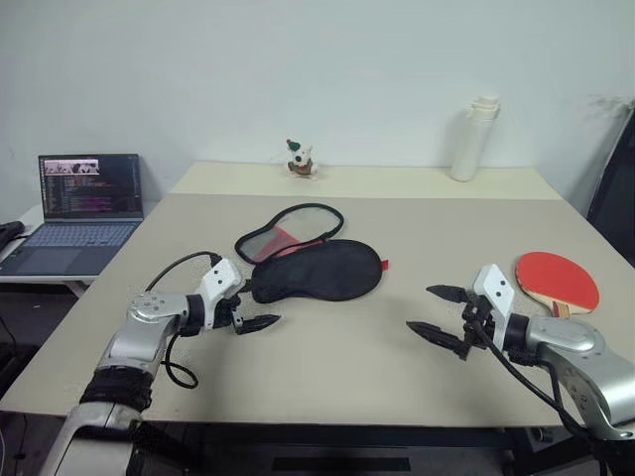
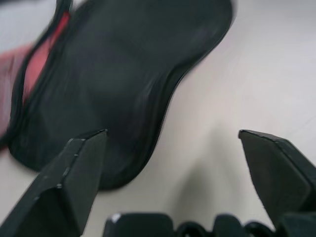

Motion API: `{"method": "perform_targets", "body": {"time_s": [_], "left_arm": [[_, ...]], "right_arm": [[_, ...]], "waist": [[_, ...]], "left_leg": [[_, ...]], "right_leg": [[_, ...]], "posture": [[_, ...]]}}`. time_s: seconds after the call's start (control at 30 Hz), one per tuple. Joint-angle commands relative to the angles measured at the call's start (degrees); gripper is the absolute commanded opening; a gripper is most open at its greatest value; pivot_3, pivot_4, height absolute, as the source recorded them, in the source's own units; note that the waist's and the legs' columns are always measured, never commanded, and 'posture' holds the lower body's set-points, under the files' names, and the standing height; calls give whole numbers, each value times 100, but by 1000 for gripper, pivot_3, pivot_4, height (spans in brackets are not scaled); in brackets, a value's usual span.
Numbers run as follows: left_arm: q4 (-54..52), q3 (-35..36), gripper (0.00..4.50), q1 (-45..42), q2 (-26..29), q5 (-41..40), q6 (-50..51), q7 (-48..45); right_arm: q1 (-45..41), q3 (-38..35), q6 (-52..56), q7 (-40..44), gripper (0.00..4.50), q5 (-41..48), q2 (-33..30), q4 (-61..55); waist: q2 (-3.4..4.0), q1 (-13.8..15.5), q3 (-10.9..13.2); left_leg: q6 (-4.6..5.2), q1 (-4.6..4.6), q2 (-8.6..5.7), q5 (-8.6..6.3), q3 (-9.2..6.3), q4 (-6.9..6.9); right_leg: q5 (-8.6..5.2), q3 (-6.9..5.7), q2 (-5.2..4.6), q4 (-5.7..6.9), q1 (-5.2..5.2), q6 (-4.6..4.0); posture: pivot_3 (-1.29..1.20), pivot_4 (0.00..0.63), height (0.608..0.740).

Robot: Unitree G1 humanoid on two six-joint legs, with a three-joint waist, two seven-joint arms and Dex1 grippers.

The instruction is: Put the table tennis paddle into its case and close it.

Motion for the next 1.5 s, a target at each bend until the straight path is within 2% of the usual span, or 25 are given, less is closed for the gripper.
{"method": "perform_targets", "body": {"time_s": [0.03,0.23,0.37,0.4,0.5,0.77,0.83,0.97,1.07,1.17,1.3,1.47,1.5], "left_arm": [[862,-143,4491,-589,-148,378,-655,96],[2158,-335,4491,-1225,-533,831,-1266,243],[2521,-332,4491,-1318,-613,936,-1403,117],[2565,-306,4323,-1313,-611,918,-1390,65],[2622,-234,3596,-1268,-578,868,-1340,-82],[2602,-44,700,-1166,-499,749,-1216,-198],[2229,170,18,-1089,-650,400,-806,-345],[222,401,5,-439,-1096,-439,629,-448],[-1504,431,5,121,-1433,-972,1966,11],[-2755,438,5,468,-1797,-1426,3221,654],[-3367,531,5,499,-2303,-1637,4085,1611],[-3431,410,5,458,-2632,-1639,4442,2225],[-3434,376,244,480,-2637,-1636,4436,2243]], "right_arm": [[-112,-117,-18,-70,4500,91,-28,-240],[-162,-43,-44,-213,4500,57,69,-251],[-131,-54,-52,-246,4500,68,67,-269],[-118,-72,-49,-265,4500,67,69,-271],[-62,-159,-43,-309,4500,85,63,-271],[0,-282,-53,-370,4500,107,17,-243],[-2,-336,-53,-377,4500,105,-13,-229],[50,-497,-25,-381,4500,137,-72,-248],[127,-570,-11,-385,4500,158,-102,-294],[198,-610,11,-392,4500,198,-131,-349],[270,-625,49,-373,4500,239,-197,-378],[290,-605,110,-333,4500,288,-287,-366],[289,-601,118,-342,4500,289,-290,-364]], "waist": [[-1,13,0],[-2,-3,0],[-3,-2,-1],[-3,-2,-1],[-3,-3,-2],[-3,-33,-2],[-3,-41,-1],[-3,-37,-1],[-3,-27,-1],[-4,-27,-1],[-5,-30,-1],[-5,-48,0],[-5,-49,0]], "left_leg": [[0,-1,-2,0,2,1],[0,0,-7,0,6,1],[1,5,-7,1,3,3],[1,6,-6,1,3,5],[2,9,-5,1,5,11],[19,28,-5,13,3,14],[21,31,-4,14,4,14],[21,22,9,14,3,11],[20,7,0,14,-3,12],[20,2,-6,14,-9,12],[19,11,-6,14,-14,13],[17,24,-6,17,-7,12],[17,24,-6,17,-6,12]], "right_leg": [[1,1,-2,-1,0,2],[2,2,-2,2,0,3],[2,1,-1,12,0,3],[2,1,-1,15,1,3],[1,5,-2,27,1,3],[-1,5,0,64,1,0],[-2,6,2,68,1,-1],[-3,7,-4,67,-1,-3],[3,9,-20,59,-6,-12],[9,12,-28,58,-7,-22],[-6,9,-22,63,-3,4],[-6,10,-6,65,1,4],[-6,10,-4,65,1,4]], "posture": [[0,150,740],[0,150,740],[0,150,740],[0,150,740],[0,150,740],[0,150,740],[0,150,740],[0,150,740],[0,150,740],[0,150,740],[0,150,740],[0,150,740],[0,150,740]]}}
